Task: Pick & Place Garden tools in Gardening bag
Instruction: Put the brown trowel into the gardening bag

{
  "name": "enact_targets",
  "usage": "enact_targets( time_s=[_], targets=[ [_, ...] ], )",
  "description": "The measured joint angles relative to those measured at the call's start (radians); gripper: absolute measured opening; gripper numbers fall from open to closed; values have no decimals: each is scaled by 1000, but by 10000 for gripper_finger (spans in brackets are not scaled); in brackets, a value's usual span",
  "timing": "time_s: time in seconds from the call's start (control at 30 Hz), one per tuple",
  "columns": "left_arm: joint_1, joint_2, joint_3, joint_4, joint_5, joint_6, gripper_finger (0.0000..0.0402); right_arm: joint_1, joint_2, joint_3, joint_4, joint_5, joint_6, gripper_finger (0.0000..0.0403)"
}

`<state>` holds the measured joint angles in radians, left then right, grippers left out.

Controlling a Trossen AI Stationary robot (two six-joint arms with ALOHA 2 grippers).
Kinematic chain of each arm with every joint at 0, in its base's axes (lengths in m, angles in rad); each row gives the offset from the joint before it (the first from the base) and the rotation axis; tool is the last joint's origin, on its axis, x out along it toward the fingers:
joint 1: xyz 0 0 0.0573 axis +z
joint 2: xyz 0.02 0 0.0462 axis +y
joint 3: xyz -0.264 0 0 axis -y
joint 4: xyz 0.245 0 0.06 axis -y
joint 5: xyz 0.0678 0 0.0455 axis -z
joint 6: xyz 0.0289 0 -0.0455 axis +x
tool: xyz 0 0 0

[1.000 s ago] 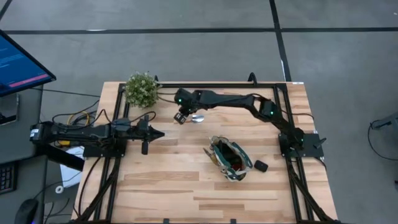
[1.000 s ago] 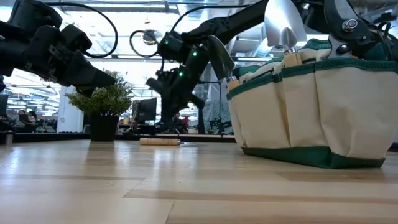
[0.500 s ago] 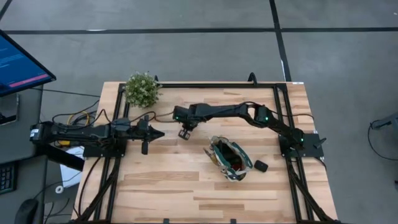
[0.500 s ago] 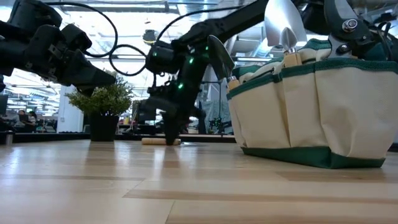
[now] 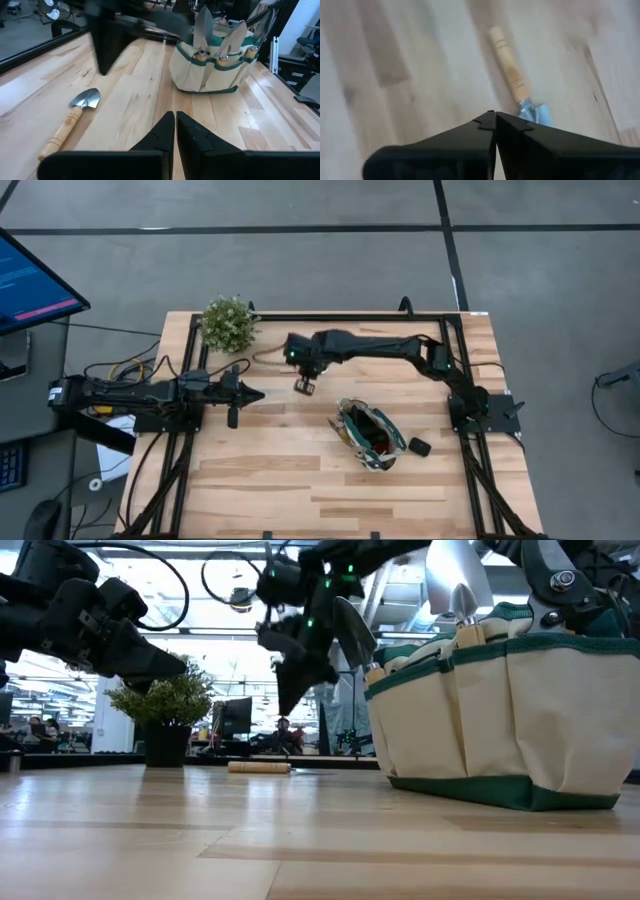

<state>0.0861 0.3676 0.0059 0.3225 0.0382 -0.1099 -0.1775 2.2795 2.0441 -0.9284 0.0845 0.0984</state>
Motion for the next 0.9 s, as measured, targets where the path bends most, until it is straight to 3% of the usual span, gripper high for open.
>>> enact_targets(
  time_s=[0.2, 0.33, 0.9],
  targets=[
    [0, 0, 0, 0, 0, 0, 17, -53, 35, -17, -95, -68, 10, 0],
    [0, 0, 0, 1, 0, 0, 17, -60, 32, -84, -65, -69, -19, 0],
    [0, 0, 0, 17, 0, 0, 17, -85, 51, -147, -31, -96, -75, 0]
  ],
)
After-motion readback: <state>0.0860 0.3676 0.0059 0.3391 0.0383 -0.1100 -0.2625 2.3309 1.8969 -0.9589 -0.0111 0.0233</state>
